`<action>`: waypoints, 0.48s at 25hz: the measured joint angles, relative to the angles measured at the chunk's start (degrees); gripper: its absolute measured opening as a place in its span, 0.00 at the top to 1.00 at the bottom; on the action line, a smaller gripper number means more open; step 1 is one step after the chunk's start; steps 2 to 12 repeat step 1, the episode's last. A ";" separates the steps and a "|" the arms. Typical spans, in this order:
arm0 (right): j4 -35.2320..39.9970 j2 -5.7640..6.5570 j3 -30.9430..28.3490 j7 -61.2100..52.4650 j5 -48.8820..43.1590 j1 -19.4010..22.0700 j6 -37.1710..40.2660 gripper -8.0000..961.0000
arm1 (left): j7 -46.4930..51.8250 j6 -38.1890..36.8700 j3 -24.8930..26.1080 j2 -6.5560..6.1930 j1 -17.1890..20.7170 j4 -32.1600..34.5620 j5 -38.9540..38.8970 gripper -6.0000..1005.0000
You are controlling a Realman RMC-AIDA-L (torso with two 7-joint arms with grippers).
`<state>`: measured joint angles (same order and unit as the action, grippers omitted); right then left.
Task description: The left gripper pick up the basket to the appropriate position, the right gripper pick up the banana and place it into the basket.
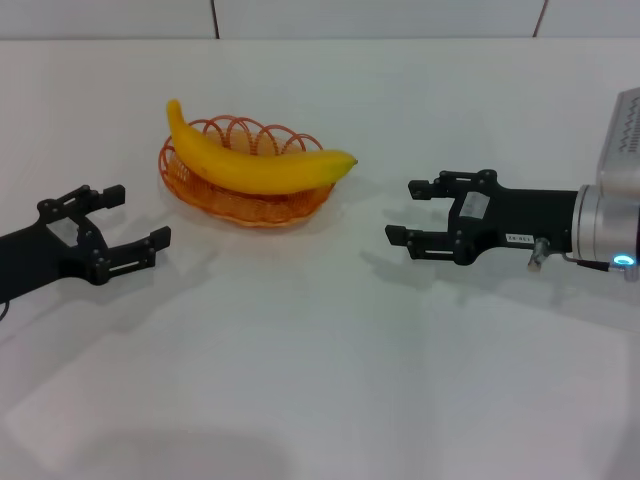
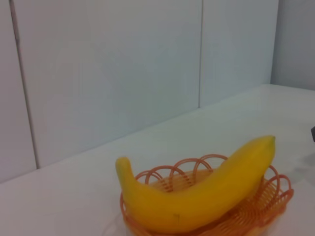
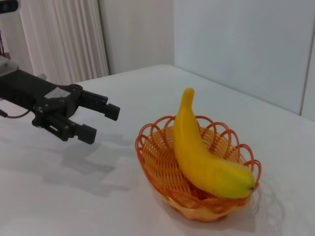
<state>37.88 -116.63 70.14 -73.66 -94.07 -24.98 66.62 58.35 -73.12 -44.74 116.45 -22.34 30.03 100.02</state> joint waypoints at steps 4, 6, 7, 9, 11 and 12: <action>0.00 0.00 -0.01 0.00 0.05 0.00 0.00 0.24 | -0.21 0.00 0.00 0.00 -0.01 -0.19 0.00 0.12; 0.00 0.00 -0.01 0.00 0.05 0.00 0.00 0.24 | -0.21 0.00 0.00 0.00 -0.01 -0.19 0.00 0.12; 0.00 0.00 -0.01 0.00 0.05 0.00 0.00 0.24 | -0.21 0.00 0.00 0.00 -0.01 -0.19 0.00 0.12; 0.00 0.00 -0.01 0.00 0.05 0.00 0.00 0.24 | -0.21 0.00 0.00 0.00 -0.01 -0.19 0.00 0.12; 0.00 0.00 -0.01 0.00 0.05 0.00 0.00 0.24 | -0.21 0.00 0.00 0.00 -0.01 -0.19 0.00 0.12; 0.00 0.00 -0.01 0.00 0.05 0.00 0.00 0.24 | -0.21 0.00 0.00 0.00 -0.01 -0.19 0.00 0.12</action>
